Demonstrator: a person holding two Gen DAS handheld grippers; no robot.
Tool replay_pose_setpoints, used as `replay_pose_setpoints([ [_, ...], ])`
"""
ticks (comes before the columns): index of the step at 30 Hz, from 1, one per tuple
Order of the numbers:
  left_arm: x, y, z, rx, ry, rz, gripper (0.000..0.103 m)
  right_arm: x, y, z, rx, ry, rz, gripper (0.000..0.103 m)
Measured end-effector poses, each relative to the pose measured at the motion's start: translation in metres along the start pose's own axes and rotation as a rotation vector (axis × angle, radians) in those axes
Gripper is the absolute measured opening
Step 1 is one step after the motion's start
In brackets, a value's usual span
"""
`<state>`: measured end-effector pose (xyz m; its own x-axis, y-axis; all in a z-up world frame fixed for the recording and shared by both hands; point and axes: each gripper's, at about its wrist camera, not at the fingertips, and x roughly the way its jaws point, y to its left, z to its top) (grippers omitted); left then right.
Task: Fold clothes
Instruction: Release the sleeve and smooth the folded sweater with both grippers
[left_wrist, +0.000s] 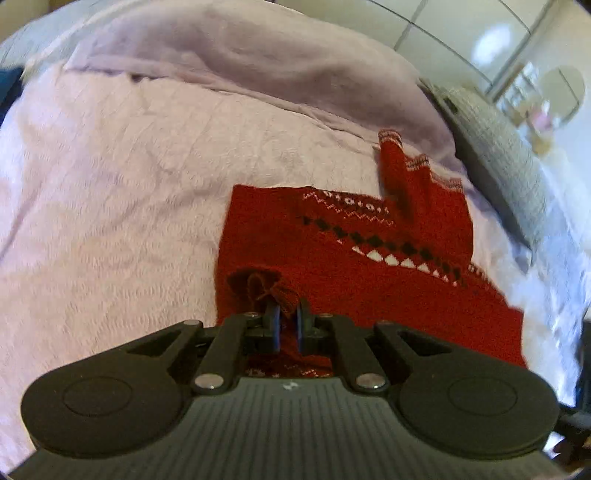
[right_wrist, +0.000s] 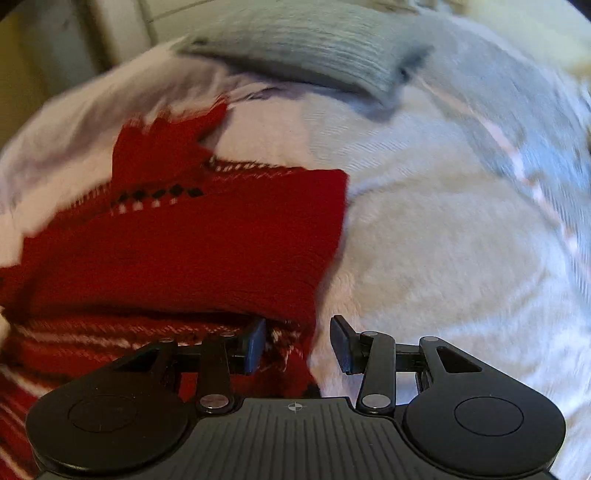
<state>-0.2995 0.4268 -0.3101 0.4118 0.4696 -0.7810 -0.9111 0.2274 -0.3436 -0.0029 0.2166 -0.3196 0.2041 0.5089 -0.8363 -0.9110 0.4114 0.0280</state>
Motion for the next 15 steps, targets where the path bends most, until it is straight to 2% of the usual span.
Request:
replay_pose_setpoints([
  [3, -0.003, 0.008, 0.007, -0.032, -0.032, -0.007, 0.005, 0.011, 0.011, -0.003, -0.167, -0.004, -0.074, 0.042],
  [5, -0.006, 0.010, 0.014, -0.031, -0.053, -0.001, 0.005, 0.007, 0.002, -0.005, -0.140, -0.057, -0.084, 0.040],
  [7, -0.007, 0.015, 0.018, -0.048, -0.049, -0.010, 0.005, 0.004, -0.016, -0.004, -0.025, -0.073, -0.075, 0.039],
  [9, -0.001, 0.018, 0.017, -0.055, -0.018, -0.009, 0.005, 0.006, -0.026, -0.008, 0.042, -0.039, -0.063, 0.039],
  [13, 0.019, 0.018, -0.003, 0.021, 0.078, 0.056, 0.006, 0.007, -0.023, -0.014, -0.028, 0.024, -0.075, 0.039],
  [15, 0.018, 0.020, -0.006, 0.024, 0.074, 0.048, 0.008, 0.004, -0.021, -0.014, -0.055, 0.042, -0.075, 0.039],
])
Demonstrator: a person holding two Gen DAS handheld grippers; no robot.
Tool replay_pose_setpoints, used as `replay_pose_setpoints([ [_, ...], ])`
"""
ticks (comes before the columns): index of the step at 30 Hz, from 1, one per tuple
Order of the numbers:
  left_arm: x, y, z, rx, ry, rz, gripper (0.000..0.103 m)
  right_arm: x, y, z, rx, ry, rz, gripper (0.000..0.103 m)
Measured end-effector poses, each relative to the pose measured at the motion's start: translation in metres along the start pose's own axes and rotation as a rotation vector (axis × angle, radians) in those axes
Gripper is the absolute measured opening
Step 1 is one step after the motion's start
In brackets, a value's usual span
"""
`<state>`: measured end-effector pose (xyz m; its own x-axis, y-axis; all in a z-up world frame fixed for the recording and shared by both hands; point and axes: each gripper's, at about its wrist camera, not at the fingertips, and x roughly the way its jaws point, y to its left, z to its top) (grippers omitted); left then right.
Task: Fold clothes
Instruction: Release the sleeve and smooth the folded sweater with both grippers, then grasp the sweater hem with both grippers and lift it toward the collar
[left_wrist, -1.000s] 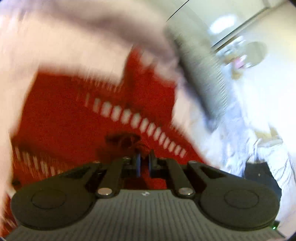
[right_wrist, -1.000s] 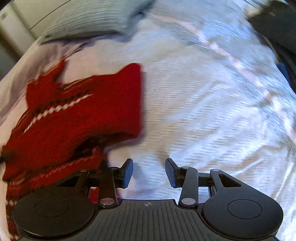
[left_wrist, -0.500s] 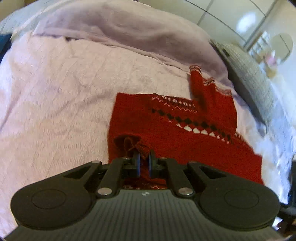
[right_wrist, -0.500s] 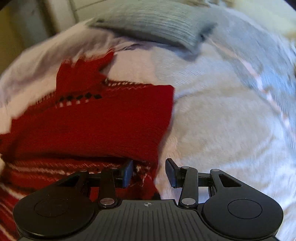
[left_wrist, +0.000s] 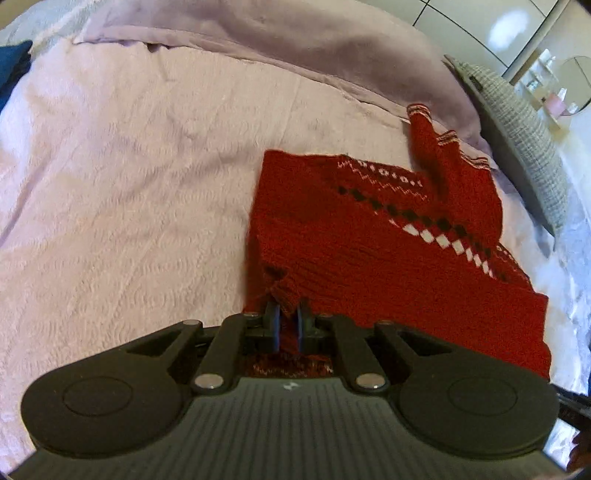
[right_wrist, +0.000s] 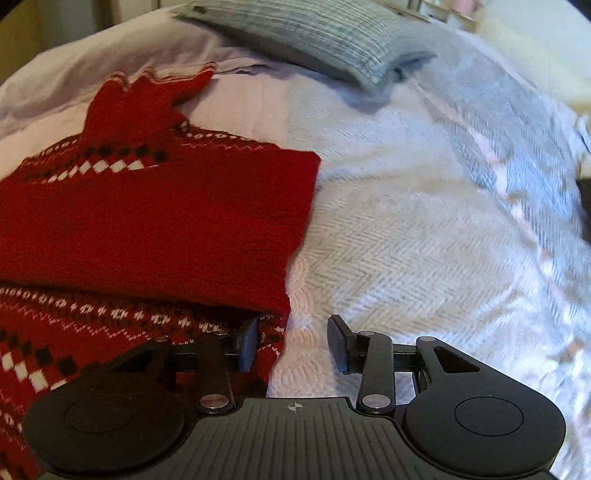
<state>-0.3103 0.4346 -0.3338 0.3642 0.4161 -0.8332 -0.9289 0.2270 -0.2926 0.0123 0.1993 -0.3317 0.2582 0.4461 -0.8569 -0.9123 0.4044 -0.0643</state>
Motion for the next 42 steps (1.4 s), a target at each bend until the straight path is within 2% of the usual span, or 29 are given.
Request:
replay_pose_setpoints([
  [5, -0.016, 0.002, 0.008, -0.003, -0.025, 0.017, 0.013, -0.022, -0.003, 0.010, -0.002, -0.005, 0.024, 0.039],
  [9, -0.040, -0.001, 0.018, 0.013, -0.123, 0.088, 0.013, -0.040, -0.004, 0.021, 0.044, -0.058, 0.058, 0.039],
  [11, -0.047, -0.008, 0.021, 0.051, -0.162, 0.082, 0.013, -0.042, -0.002, 0.027, 0.065, -0.089, 0.086, 0.039],
  [13, -0.039, -0.017, 0.019, 0.099, -0.138, 0.038, 0.013, -0.038, 0.002, 0.033, 0.069, -0.105, 0.114, 0.039],
  [15, -0.016, -0.026, 0.011, 0.174, -0.063, 0.015, 0.014, -0.018, 0.008, 0.033, 0.051, -0.073, 0.123, 0.039],
  [17, 0.010, -0.029, 0.003, 0.236, 0.007, 0.050, 0.018, 0.002, 0.011, 0.034, 0.033, -0.024, 0.114, 0.039],
  [18, 0.019, -0.026, 0.002, 0.236, 0.032, 0.082, 0.014, 0.012, 0.010, 0.035, 0.022, 0.012, 0.098, 0.040],
  [19, 0.021, -0.022, 0.005, 0.209, 0.036, 0.084, 0.012, 0.022, 0.008, 0.036, 0.012, 0.048, 0.081, 0.040],
  [22, 0.007, -0.013, 0.025, 0.140, -0.028, 0.070, 0.013, 0.016, -0.011, 0.051, 0.070, 0.040, 0.104, 0.040],
  [24, 0.004, -0.015, 0.046, 0.147, -0.047, 0.078, 0.018, 0.016, -0.024, 0.065, 0.102, 0.037, 0.114, 0.040],
  [29, 0.040, -0.047, 0.110, 0.175, -0.001, -0.036, 0.032, 0.050, -0.041, 0.124, 0.132, 0.052, 0.176, 0.040],
  [31, 0.060, -0.065, 0.131, 0.178, 0.026, -0.100, 0.038, 0.069, -0.040, 0.152, 0.180, 0.048, 0.270, 0.039],
  [35, 0.108, -0.089, 0.170, 0.135, 0.066, -0.217, 0.042, 0.109, -0.029, 0.202, 0.307, 0.032, 0.497, 0.039],
  [37, 0.129, -0.101, 0.188, 0.125, 0.064, -0.235, 0.044, 0.128, -0.022, 0.223, 0.343, 0.020, 0.565, 0.040],
  [42, 0.174, -0.118, 0.220, 0.077, 0.090, -0.281, 0.045, 0.172, 0.000, 0.264, 0.367, 0.017, 0.627, 0.040],
])
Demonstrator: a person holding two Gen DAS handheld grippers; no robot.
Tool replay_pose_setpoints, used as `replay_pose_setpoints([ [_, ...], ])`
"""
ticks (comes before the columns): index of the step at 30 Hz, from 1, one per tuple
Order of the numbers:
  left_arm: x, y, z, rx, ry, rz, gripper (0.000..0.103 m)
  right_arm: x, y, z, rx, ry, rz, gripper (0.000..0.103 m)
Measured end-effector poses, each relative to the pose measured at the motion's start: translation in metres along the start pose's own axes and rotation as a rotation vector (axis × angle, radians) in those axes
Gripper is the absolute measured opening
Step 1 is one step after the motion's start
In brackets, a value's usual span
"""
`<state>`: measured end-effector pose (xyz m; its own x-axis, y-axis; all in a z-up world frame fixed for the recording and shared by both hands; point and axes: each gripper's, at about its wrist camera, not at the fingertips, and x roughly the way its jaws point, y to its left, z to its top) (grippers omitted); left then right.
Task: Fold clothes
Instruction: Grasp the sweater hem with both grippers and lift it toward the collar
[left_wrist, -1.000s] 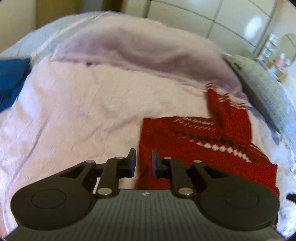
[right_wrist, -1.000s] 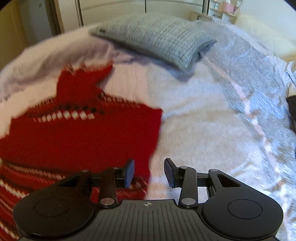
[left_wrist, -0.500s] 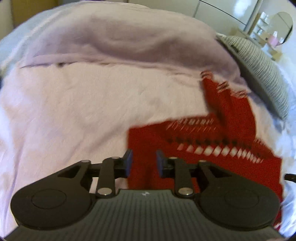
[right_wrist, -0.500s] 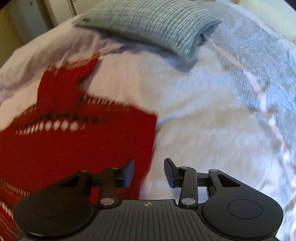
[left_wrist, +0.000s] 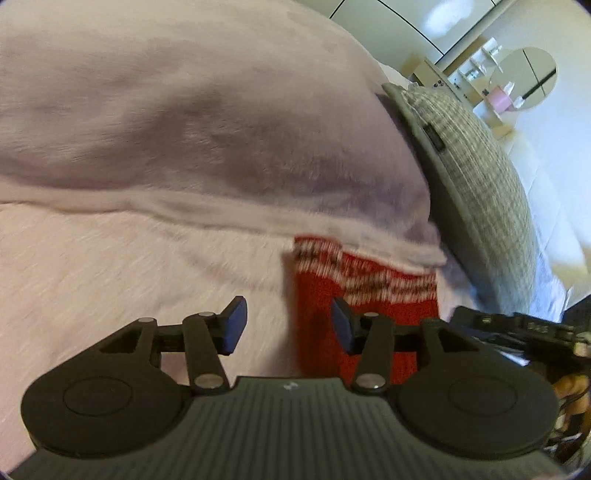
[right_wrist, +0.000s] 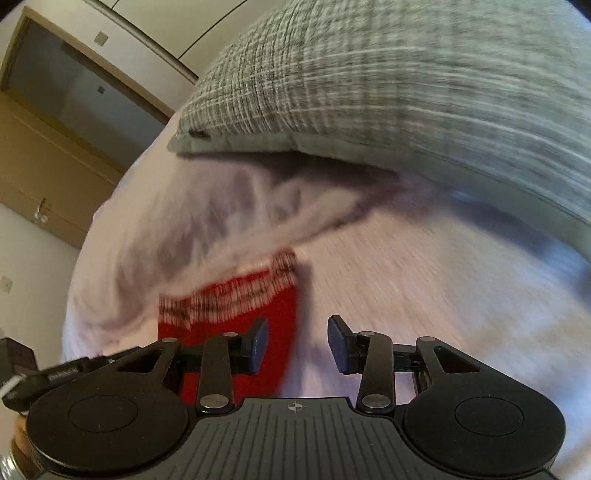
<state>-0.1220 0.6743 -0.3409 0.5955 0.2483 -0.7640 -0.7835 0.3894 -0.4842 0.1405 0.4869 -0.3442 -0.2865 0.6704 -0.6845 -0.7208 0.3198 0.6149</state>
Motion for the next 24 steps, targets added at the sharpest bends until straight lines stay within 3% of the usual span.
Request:
replay_pose_setpoints([
  [3, 0.022, -0.001, 0.013, -0.008, 0.024, -0.026, 0.045, 0.027, 0.002, 0.015, 0.006, 0.018, 0.006, 0.039],
  [5, 0.031, 0.000, 0.017, -0.006, 0.033, -0.051, 0.036, 0.041, 0.001, 0.022, 0.010, 0.028, -0.016, 0.039],
  [6, 0.031, 0.002, 0.018, -0.007, 0.036, -0.066, 0.020, 0.046, 0.000, 0.024, 0.010, 0.031, -0.030, 0.034],
  [7, 0.032, 0.003, 0.019, -0.010, 0.038, -0.083, 0.003, 0.047, 0.001, 0.025, -0.003, 0.022, -0.026, 0.004],
  [10, 0.012, 0.003, 0.017, -0.006, -0.013, -0.163, 0.003, 0.029, 0.005, 0.024, -0.041, -0.038, 0.017, 0.004],
  [14, -0.035, -0.005, 0.005, 0.054, -0.087, -0.259, 0.003, -0.026, 0.014, 0.011, -0.078, -0.141, 0.116, 0.004],
  [19, -0.113, -0.015, -0.053, 0.136, -0.144, -0.370, 0.004, -0.116, 0.029, -0.045, -0.187, -0.205, 0.292, 0.004],
  [20, -0.127, -0.015, -0.072, 0.148, -0.139, -0.384, 0.005, -0.130, 0.031, -0.064, -0.211, -0.184, 0.299, 0.004],
  [22, -0.140, -0.009, -0.115, 0.150, -0.077, -0.333, 0.010, -0.156, 0.034, -0.105, -0.260, -0.131, 0.302, 0.004],
  [24, -0.149, -0.001, -0.161, 0.138, 0.006, -0.256, 0.015, -0.165, 0.031, -0.153, -0.275, 0.010, 0.208, 0.005],
])
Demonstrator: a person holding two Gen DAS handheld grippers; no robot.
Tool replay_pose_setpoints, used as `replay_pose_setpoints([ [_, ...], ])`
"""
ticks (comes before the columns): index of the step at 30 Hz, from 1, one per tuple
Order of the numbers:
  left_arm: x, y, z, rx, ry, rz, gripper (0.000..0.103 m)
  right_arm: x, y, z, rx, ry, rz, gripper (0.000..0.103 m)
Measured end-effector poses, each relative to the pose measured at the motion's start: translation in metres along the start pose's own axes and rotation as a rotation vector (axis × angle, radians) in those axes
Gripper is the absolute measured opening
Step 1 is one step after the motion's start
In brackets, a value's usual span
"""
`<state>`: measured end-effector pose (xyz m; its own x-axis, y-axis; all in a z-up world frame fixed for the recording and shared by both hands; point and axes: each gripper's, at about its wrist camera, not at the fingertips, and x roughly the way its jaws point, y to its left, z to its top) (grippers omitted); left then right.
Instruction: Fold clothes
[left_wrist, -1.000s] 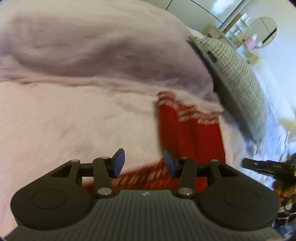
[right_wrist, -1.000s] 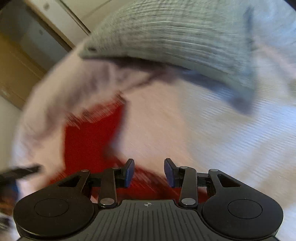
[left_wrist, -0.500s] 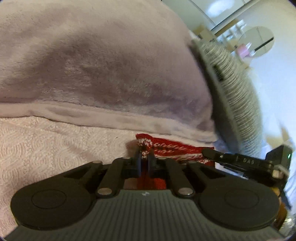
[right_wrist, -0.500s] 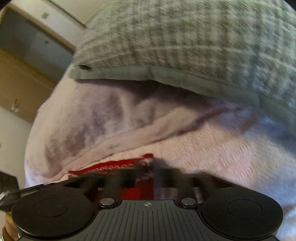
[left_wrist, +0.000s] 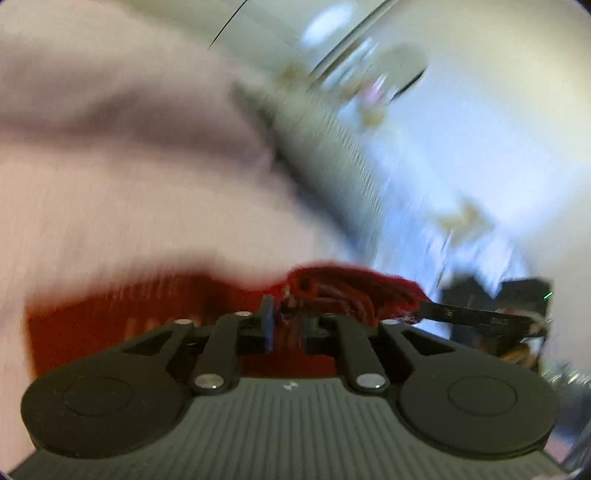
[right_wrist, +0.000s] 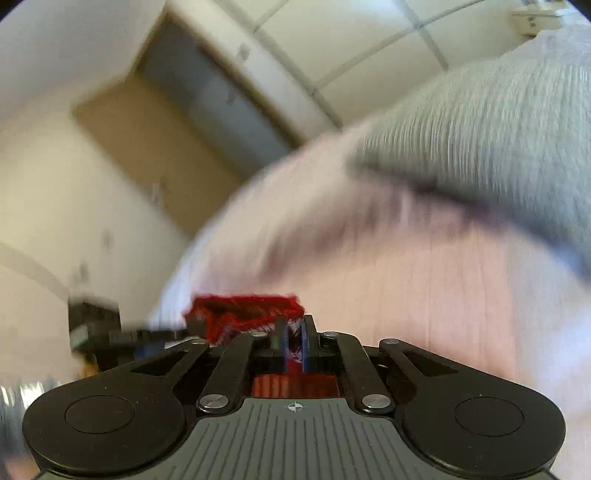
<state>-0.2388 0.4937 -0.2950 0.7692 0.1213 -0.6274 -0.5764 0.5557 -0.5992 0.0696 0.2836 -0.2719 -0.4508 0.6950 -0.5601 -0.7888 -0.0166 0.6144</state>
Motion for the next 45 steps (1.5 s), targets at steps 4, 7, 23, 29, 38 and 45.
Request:
replay_pose_setpoints([
  [4, -0.014, 0.014, -0.070, -0.112, 0.131, 0.156, 0.015, -0.009, 0.004, -0.079, 0.086, 0.239, -0.190, 0.027],
  [7, -0.025, 0.010, -0.080, -0.143, 0.100, 0.167, 0.032, -0.014, -0.001, -0.092, 0.156, 0.201, -0.235, 0.031],
  [23, 0.034, 0.005, -0.086, 0.003, 0.054, 0.306, 0.000, 0.049, -0.019, -0.081, 0.224, 0.030, -0.374, 0.004],
  [29, 0.011, -0.007, -0.039, 0.042, -0.035, 0.280, 0.000, 0.037, -0.005, -0.046, 0.192, -0.027, -0.385, 0.015],
  [38, 0.094, -0.018, 0.003, 0.312, -0.084, 0.324, 0.002, 0.119, 0.005, 0.006, -0.097, -0.064, -0.430, 0.015],
  [45, 0.099, 0.017, -0.018, 0.280, -0.082, 0.344, 0.002, 0.149, -0.032, -0.015, -0.071, 0.032, -0.489, 0.015],
])
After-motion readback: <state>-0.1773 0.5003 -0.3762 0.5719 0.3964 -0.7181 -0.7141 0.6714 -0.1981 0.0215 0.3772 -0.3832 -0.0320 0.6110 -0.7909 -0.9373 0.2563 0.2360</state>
